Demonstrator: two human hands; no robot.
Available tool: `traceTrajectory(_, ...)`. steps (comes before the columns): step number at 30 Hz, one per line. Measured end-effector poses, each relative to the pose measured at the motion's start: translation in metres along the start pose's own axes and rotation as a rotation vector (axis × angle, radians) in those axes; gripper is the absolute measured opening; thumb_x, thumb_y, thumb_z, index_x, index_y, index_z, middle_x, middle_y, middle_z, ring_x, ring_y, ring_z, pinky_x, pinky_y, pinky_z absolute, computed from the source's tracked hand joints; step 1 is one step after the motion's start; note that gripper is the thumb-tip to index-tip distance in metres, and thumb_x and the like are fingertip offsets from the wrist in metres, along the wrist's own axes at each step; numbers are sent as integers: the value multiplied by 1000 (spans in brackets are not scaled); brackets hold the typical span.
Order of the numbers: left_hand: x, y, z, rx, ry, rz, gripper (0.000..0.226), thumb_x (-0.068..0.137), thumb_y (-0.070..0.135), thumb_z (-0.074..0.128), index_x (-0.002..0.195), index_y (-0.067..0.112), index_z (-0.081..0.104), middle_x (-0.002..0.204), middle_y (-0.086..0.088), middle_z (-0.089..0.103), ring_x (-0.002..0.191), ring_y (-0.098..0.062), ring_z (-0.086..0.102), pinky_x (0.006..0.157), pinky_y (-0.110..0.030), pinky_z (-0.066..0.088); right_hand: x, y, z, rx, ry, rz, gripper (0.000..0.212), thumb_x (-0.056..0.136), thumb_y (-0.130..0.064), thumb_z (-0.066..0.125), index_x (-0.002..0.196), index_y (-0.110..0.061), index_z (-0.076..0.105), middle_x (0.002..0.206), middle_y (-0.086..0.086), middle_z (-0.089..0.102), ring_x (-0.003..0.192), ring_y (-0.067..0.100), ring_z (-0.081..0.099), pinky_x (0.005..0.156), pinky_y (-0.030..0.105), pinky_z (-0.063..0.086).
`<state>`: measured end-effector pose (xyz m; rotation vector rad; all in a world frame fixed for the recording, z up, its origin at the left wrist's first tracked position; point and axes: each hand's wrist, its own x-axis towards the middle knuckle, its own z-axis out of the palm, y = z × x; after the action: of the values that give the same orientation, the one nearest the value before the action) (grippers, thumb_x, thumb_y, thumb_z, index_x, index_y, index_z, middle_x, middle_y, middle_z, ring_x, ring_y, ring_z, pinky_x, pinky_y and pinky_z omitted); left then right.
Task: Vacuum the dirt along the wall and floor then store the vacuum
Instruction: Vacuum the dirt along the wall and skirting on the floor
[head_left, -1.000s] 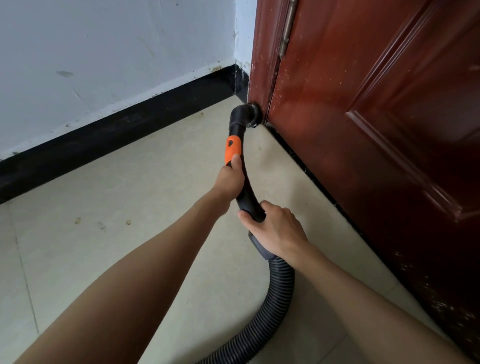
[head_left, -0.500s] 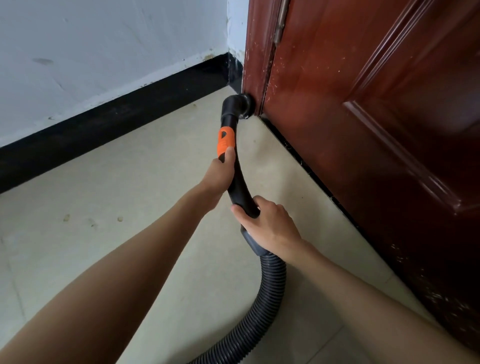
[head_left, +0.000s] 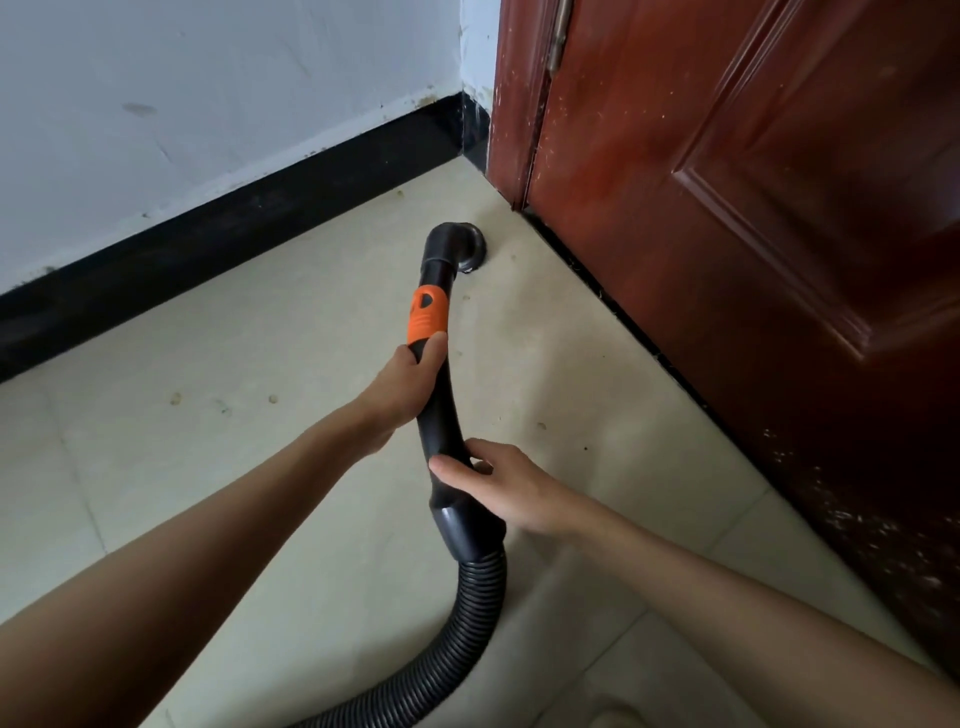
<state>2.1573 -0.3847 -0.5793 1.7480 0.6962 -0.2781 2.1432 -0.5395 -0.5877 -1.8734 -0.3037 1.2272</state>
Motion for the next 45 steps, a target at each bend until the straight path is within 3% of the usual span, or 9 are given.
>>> traceTrajectory(4,-6,0,-17,109,-26,36,37,98,41,37,97,7,51,75,0,47,70,-16,46,63,-27,37,-1,-8,-22,70,-132,85,30,96,-43,55,105,-16,64,104,5,65,93,19,64,85,30,51)
traceTrajectory(10,-41,-5,-8,536,-179,28,41,97,46,39,113,8,42,96,-6,55,83,-22,53,72,-30,36,14,-34,-64,572,225,113,45,100,-44,44,116,-3,54,108,15,64,98,27,64,92,41,52)
traceTrajectory(14,-63,-20,-12,554,-253,13,34,97,45,38,105,12,38,85,-3,54,69,-15,49,60,-25,36,15,-43,-53,725,239,193,47,95,-42,56,118,0,55,101,14,68,97,26,65,90,41,51)
traceTrajectory(19,-77,-29,-11,550,-258,49,34,96,46,40,99,13,37,73,-1,50,62,-16,46,58,-27,34,20,-41,-37,789,209,208,22,95,-23,60,109,-7,57,103,16,67,91,24,64,88,42,49)
traceTrajectory(23,-76,-27,-17,540,-168,98,36,96,47,40,96,11,36,69,-2,50,59,-16,45,54,-27,33,29,-49,-33,837,231,170,31,97,-18,58,123,-2,54,105,17,66,94,25,64,90,43,50)
traceTrajectory(28,-77,-26,-33,545,-118,101,36,97,48,35,95,12,37,71,-3,50,61,-16,47,56,-28,34,38,-66,-24,817,213,166,28,97,-20,58,120,-3,54,101,16,65,90,25,63,86,41,50)
traceTrajectory(34,-100,-57,-43,595,-314,21,32,94,53,40,81,24,37,72,1,50,63,-14,46,59,-25,34,17,-36,10,869,138,303,18,96,-19,59,104,-3,56,100,16,64,90,25,62,87,41,47)
traceTrajectory(40,-113,-71,-57,583,-548,-46,69,57,75,38,106,29,56,95,12,61,90,-8,57,83,-26,43,-11,-15,33,901,71,377,17,96,-15,59,103,1,57,101,19,65,94,28,64,89,44,50)
traceTrajectory(45,-107,-66,-66,559,-482,-15,46,78,67,48,100,27,57,92,12,62,87,-7,58,80,-25,43,-5,-32,25,874,106,352,15,95,-13,60,102,1,57,100,19,65,95,28,63,93,45,50)
